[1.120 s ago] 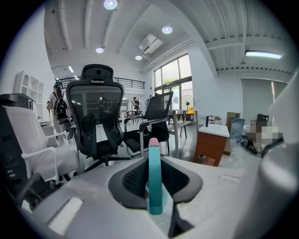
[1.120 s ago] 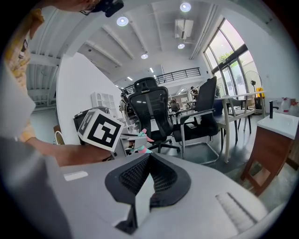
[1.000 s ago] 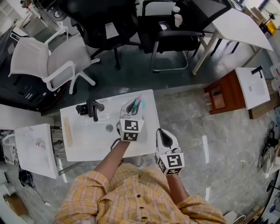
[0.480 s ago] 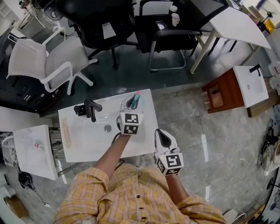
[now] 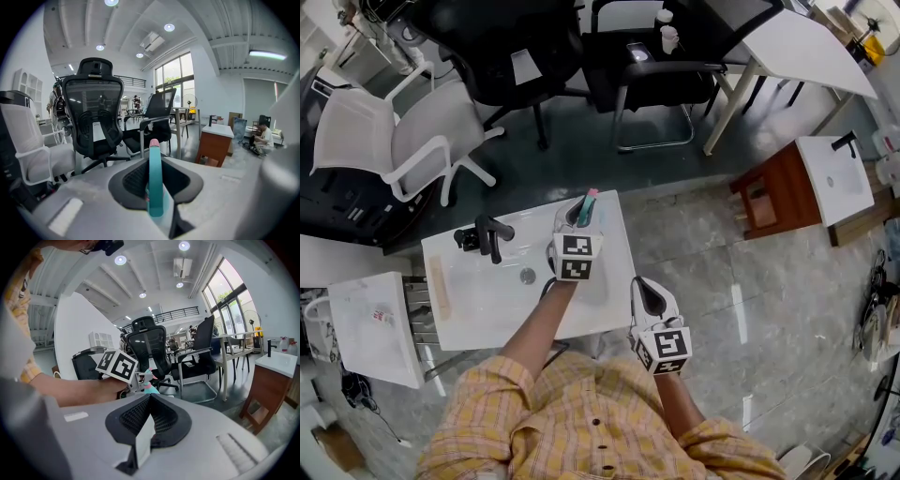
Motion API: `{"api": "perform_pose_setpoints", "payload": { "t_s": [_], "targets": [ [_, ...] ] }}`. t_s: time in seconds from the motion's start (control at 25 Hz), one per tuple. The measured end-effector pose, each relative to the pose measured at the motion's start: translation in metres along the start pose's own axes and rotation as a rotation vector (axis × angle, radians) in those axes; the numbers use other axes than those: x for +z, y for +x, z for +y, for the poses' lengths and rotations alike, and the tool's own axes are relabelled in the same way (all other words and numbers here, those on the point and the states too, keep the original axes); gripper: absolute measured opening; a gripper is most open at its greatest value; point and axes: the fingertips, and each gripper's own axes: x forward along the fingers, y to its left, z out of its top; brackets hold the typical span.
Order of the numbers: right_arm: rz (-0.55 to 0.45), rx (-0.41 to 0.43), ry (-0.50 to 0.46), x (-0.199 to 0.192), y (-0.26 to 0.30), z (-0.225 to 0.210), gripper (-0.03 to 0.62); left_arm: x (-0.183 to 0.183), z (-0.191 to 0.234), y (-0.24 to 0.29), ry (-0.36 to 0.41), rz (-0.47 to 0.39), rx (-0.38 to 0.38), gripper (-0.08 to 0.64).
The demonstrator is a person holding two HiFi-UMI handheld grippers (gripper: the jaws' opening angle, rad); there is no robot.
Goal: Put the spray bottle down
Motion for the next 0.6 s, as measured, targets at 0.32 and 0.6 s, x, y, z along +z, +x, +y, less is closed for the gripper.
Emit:
{"api": "perform_pose_setpoints", "payload": {
  "t_s": [0.32,0.6],
  "targets": [
    [-0.001,-0.016,0.013,0.001,-0.001,-0.012,0.002,0.0,0.001,0.007,-0.032,0.003,-0.003,0.08],
    [0.003,-0.025,0.019,-0.002,-0.005,-0.017,0.002,-0.003,0.001,0.008,-0.043,0.014,0.007,0.106]
  ]
}}
